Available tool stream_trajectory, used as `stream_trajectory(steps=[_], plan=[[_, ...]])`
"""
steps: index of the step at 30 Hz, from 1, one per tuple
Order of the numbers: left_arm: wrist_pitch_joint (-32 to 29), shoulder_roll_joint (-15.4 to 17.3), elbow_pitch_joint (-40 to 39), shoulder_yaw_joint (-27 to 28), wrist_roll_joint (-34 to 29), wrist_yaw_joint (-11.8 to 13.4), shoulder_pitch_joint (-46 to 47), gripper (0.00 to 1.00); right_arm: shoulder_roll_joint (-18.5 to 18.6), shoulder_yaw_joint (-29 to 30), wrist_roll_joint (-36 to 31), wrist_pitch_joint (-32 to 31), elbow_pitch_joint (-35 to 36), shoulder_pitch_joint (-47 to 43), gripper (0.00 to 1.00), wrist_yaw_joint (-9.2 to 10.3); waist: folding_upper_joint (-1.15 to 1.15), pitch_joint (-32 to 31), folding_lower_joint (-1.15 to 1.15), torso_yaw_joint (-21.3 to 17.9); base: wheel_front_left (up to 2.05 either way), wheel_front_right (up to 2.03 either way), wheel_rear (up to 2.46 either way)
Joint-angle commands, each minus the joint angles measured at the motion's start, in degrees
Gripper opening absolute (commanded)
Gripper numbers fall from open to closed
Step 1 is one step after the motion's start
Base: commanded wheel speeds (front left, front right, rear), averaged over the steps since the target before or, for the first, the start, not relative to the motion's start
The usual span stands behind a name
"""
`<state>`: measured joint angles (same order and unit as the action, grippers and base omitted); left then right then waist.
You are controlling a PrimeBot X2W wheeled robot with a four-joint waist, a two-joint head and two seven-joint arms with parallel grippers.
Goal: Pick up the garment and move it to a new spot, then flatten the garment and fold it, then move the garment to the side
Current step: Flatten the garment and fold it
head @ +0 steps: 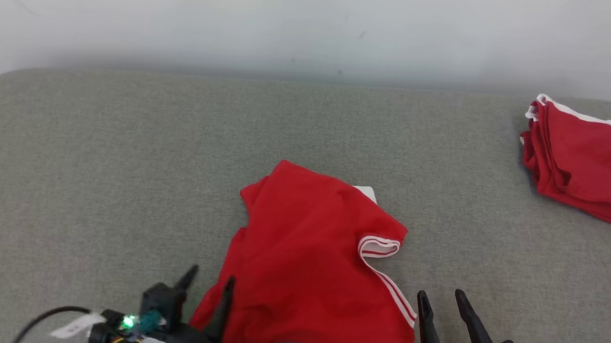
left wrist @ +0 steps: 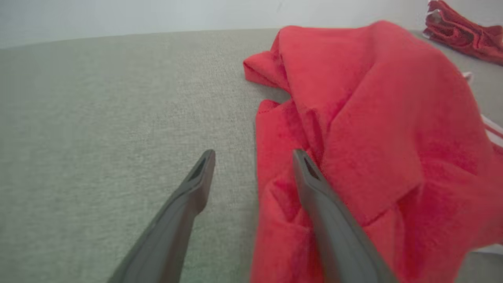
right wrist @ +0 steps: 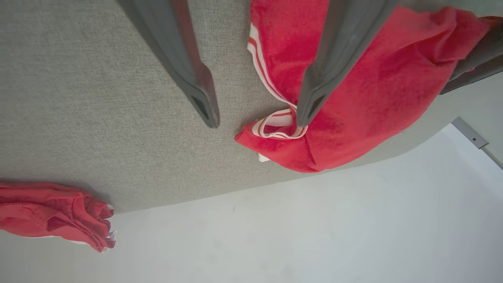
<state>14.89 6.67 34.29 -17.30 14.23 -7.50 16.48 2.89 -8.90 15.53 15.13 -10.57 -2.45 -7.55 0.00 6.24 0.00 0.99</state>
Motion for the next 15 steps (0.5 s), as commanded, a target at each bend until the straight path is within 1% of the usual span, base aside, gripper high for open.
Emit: stream_trajectory(steps=[1,3,7,8,10,11,12,13,15], plan=[[-1.4,0.6,3.2,-2.9,1.3,0.1,1.6,1.0,0.0,-0.1,-0.3,0.0,-0.3,0.1,1.0,0.11,0.0,0.4,0.0,-0.6,0.0,0.0,0.0],[-1.2,0.9,5.5,-5.7,3.1,0.1,4.2,1.0,0.0,-0.2,-0.3,0.0,-0.4,0.2,1.0,0.11,0.0,0.5,0.0,-0.8,0.0,0.0,0.0],[-3.6,2.0,10.5,-11.6,5.9,0.1,6.6,1.0,0.0,0.1,-0.4,0.0,-0.6,0.2,1.0,0.11,0.0,0.4,0.0,-1.1,0.0,0.0,0.0],[-4.3,2.1,12.1,-13.9,7.4,0.1,7.9,1.0,0.0,0.0,-0.4,0.0,-0.7,0.2,1.0,0.11,0.0,0.4,0.0,-1.1,0.0,0.0,0.0],[-5.1,2.3,14.1,-15.2,9.1,0.1,8.7,1.0,0.0,0.0,-0.4,0.0,-0.8,0.3,1.0,0.11,0.0,0.2,0.0,-1.2,0.0,0.0,0.0],[-5.5,2.4,14.9,-15.7,9.5,0.1,9.1,0.72,0.0,-0.1,-0.4,0.0,-0.8,0.3,1.0,0.11,0.0,0.1,0.0,-1.2,0.0,0.0,0.0],[-5.0,2.4,15.3,-16.2,10.1,0.1,9.6,0.41,0.0,-0.1,-0.4,0.0,-0.9,0.4,1.0,0.11,0.0,0.1,0.0,-1.2,0.0,0.0,0.0],[-4.6,2.4,15.9,-16.6,10.7,0.1,10.1,0.0,0.0,-0.2,-0.4,0.0,-0.9,0.4,1.0,0.11,0.0,0.0,0.0,-1.3,0.0,0.0,0.0],[-3.5,2.6,16.6,-16.9,11.6,0.1,11.1,0.0,0.0,-0.2,-0.4,0.0,-0.8,0.4,1.0,0.11,0.0,-0.2,0.0,-1.3,0.0,0.0,0.0]])
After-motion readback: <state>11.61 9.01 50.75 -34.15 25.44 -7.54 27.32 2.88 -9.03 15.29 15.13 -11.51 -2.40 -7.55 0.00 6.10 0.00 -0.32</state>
